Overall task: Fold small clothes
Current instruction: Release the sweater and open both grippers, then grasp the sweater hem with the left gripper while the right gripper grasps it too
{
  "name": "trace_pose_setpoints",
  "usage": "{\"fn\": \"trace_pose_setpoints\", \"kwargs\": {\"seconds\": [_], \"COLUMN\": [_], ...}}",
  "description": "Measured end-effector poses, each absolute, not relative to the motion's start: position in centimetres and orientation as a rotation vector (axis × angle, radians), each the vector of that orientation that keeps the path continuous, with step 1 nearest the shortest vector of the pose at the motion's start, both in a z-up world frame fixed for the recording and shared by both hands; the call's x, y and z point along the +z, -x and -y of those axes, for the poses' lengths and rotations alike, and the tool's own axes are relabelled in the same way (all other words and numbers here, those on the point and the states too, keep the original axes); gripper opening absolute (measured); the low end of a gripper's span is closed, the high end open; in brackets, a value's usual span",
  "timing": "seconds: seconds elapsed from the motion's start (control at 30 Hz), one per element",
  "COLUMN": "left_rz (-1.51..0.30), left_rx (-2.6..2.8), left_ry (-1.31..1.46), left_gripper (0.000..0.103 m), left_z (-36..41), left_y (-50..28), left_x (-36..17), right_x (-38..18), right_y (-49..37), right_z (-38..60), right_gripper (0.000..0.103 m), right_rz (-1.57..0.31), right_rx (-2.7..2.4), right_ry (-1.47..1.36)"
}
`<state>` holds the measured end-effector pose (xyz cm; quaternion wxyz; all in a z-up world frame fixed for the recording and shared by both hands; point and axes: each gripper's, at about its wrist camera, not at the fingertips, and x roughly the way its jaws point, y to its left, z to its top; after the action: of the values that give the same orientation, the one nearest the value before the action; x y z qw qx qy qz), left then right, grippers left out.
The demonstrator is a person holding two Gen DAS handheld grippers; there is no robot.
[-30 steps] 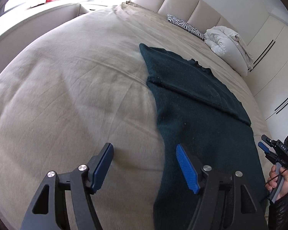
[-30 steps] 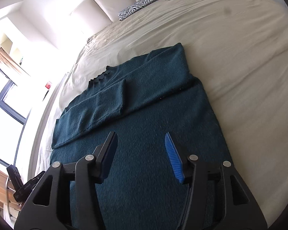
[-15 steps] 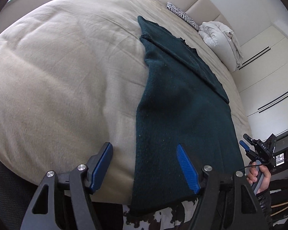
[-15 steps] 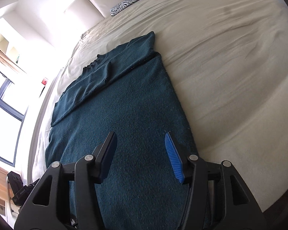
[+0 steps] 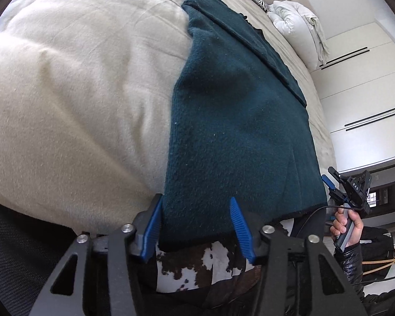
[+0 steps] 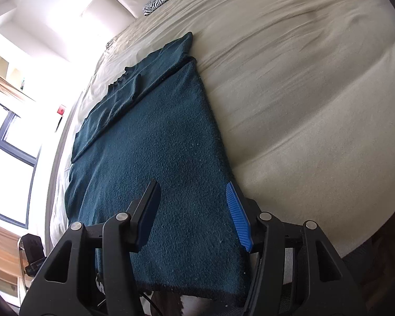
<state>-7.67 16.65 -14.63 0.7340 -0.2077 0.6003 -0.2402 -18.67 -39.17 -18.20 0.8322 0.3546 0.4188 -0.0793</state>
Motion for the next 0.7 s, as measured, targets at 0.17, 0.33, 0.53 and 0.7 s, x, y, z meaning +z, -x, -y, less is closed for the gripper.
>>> {"fn": "trace_pose_setpoints", "kwargs": {"seconds": [0.17,0.33,0.53,0.7], "left_rz": [-1.335,-1.338,-1.336,-1.330], "left_rx": [-0.538,-0.552,-0.565,-0.574], "left_ry": [0.486,0.479,0.474,0.472], "left_gripper": [0.031,0.031,0.010,0.009], "left_z": [-17.1,-16.6,-16.5,-16.5], "left_y": [7.6,7.3,7.5,7.7], "left_x": [-15.0,-15.2,-15.3,-15.2], "right_x": [-17.6,-17.4,-17.9,-18.5], "right_y": [20.4,22.8,23.7,23.4], "right_z": [40.4,42.3,42.2,40.7], "right_gripper": [0.051,0.051,0.051,0.050], "right_rz": [-0.911,-0.959,-1.025,-1.110], "right_rx": [-0.188,-0.196,-0.140,-0.083], "right_ry": [-0.753,-0.802,-0.821,-0.829]}}
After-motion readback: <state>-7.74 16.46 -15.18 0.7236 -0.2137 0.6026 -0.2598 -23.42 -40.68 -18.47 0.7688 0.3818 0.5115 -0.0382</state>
